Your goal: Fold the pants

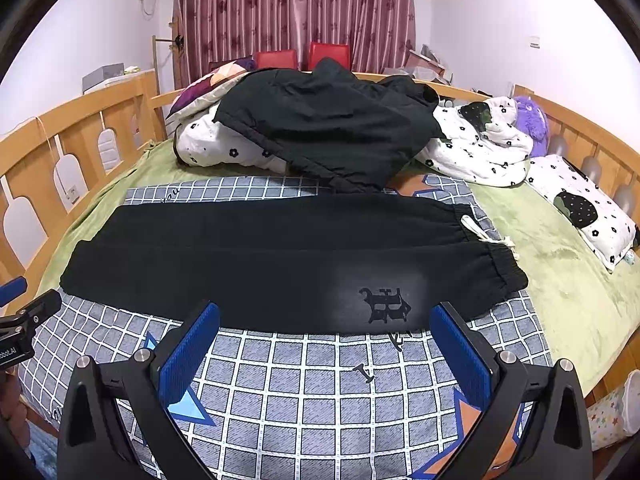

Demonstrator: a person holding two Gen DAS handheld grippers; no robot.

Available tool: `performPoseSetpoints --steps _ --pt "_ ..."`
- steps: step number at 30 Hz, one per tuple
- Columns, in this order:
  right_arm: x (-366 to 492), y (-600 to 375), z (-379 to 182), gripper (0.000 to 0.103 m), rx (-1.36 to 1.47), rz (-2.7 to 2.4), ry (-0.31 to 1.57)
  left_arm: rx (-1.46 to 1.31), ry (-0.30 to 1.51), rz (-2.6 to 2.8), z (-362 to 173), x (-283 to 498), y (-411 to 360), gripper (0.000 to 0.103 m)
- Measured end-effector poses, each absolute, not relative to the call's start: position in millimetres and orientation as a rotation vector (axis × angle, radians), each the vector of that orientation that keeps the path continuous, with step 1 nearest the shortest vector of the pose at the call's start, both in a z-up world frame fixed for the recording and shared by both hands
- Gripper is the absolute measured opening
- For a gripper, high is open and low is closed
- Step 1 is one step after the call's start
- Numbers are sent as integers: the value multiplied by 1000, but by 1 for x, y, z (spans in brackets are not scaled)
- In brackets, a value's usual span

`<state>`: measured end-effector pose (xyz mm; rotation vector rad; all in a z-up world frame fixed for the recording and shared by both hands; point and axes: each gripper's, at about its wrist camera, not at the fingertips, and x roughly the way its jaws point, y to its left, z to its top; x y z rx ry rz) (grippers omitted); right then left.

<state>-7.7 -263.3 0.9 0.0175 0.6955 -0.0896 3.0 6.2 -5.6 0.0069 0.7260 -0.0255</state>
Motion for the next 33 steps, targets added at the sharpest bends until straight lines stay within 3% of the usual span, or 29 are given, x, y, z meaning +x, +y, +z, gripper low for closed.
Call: performPoseSetpoints --steps 33 --pt "-8 -263 3 103 26 -90 693 -6 726 -21 -10 0 6 103"
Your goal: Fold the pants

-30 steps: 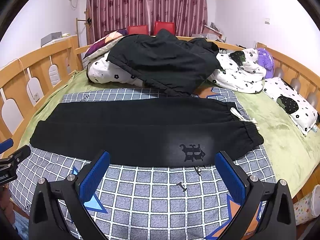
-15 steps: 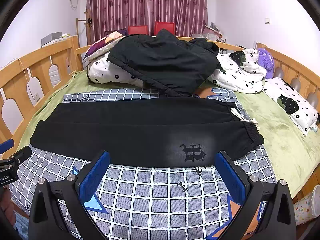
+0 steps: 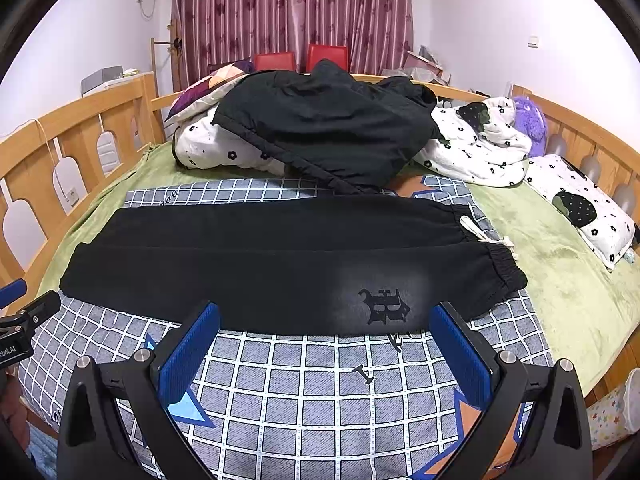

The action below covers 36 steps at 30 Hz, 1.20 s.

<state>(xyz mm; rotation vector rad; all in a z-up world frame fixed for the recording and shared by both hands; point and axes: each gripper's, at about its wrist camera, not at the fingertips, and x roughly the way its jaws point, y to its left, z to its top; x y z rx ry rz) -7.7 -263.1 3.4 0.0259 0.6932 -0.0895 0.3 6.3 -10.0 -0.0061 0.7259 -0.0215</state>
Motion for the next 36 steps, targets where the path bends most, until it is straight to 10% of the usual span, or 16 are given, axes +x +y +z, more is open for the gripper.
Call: performPoseSetpoints --steps 36 --pt "0 -271 -14 103 43 -81 612 -86 773 -44 -46 17 34 103"
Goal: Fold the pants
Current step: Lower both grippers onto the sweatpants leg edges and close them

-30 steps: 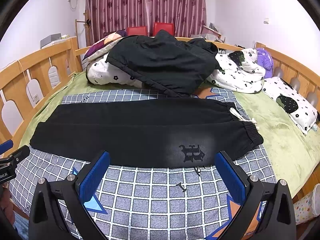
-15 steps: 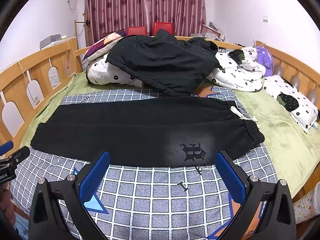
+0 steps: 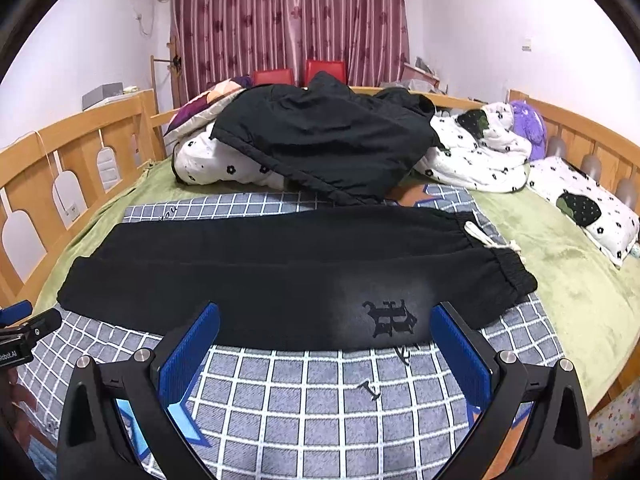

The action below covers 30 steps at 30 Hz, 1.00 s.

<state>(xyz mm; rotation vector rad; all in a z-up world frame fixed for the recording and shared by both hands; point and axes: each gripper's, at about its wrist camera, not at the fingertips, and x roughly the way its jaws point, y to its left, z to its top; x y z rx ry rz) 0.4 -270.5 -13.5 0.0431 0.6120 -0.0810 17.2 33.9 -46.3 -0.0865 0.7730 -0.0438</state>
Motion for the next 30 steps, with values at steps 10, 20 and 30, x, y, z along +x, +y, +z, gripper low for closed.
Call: performPoseSetpoints --steps 10,20,30 --pt "35 -274 -75 96 2 -70 691 -113 854 -15 -100 47 68 103" --pt "57 -303 -137 88 18 -113 812 -333 945 59 -168 65 125 100" --pt "62 -333 -162 75 85 -153 849 -523 902 63 -193 73 156 98"
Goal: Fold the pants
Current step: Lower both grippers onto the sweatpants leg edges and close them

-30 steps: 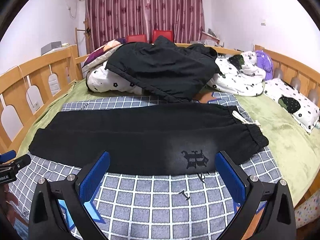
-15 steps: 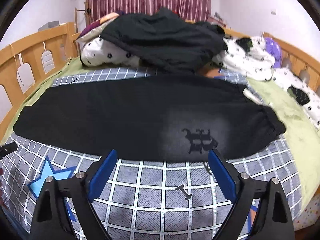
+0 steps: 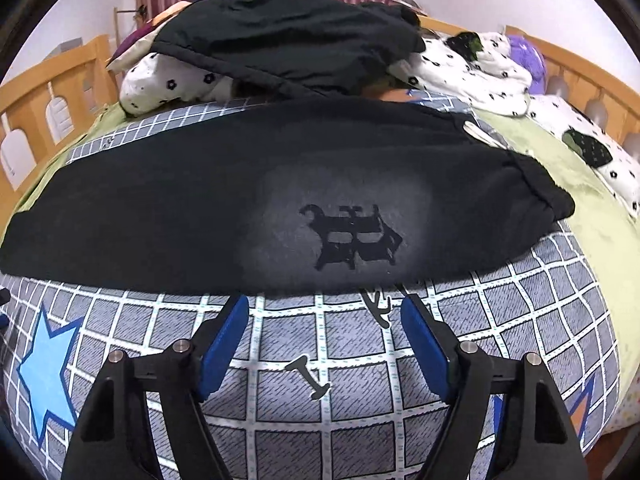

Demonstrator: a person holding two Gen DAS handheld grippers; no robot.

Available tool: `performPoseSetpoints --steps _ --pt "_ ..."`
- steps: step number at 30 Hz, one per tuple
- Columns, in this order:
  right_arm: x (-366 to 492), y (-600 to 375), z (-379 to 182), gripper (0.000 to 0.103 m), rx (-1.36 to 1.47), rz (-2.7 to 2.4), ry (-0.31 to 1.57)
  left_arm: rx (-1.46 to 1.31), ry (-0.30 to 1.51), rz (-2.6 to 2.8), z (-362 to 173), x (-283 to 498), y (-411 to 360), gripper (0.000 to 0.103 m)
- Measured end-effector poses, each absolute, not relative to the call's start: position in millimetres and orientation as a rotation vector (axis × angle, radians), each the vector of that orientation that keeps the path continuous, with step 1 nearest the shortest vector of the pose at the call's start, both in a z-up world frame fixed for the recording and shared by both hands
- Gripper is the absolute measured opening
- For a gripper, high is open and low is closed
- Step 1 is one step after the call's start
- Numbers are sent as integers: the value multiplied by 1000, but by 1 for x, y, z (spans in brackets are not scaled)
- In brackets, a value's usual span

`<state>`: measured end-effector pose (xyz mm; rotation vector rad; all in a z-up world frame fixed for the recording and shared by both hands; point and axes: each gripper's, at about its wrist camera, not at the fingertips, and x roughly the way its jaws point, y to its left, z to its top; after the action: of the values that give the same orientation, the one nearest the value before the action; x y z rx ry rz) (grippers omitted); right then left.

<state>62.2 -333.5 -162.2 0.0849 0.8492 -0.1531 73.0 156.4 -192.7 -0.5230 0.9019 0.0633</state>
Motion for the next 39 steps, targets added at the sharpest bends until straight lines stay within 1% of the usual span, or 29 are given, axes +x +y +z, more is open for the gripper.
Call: performPoseSetpoints --steps 5,7,8,9,11,13,19,22,23,26,28,29,30,31,32,33,34,36,39 --pt "65 -348 -162 73 179 -156 835 -574 875 67 -197 84 162 94" --pt "69 -354 -163 73 224 -150 834 -566 867 85 -196 89 161 88" --pt "70 -356 -163 72 244 -145 839 -561 857 104 -196 91 161 82" --pt "72 -361 -166 71 281 -138 841 -561 855 114 -196 94 161 80" --pt "75 -367 -171 70 310 -143 850 -564 856 114 -197 99 163 79" --pt "78 -374 -175 65 341 -149 852 -576 852 123 -196 107 165 77" --pt "93 -396 -192 65 458 -148 862 -607 837 163 -197 120 173 74" --pt "106 -401 -197 65 474 -155 865 -600 832 184 -196 127 172 73" --pt "109 -402 -197 65 471 -157 862 -593 832 189 -195 129 172 71" --pt "118 -400 -198 65 458 -165 850 -576 831 208 -196 136 173 59" --pt "124 -400 -198 64 450 -170 850 -562 835 220 -197 140 173 55" --pt "126 -399 -198 64 439 -179 845 -542 835 231 -197 142 172 47" --pt "128 -399 -198 60 439 -187 839 -520 839 247 -196 144 172 36" --pt "129 -400 -197 51 442 -191 829 -506 843 255 -196 145 172 31" --pt "129 -400 -196 44 441 -196 818 -493 845 256 -196 146 172 21" --pt "128 -400 -195 32 437 -204 807 -481 847 248 -195 148 172 14" --pt "128 -399 -193 20 429 -215 794 -475 845 241 -194 148 173 12" --pt "124 -398 -186 14 409 -231 758 -461 833 235 -189 147 173 10" --pt "117 -395 -175 11 398 -231 720 -444 807 229 -178 144 172 10"
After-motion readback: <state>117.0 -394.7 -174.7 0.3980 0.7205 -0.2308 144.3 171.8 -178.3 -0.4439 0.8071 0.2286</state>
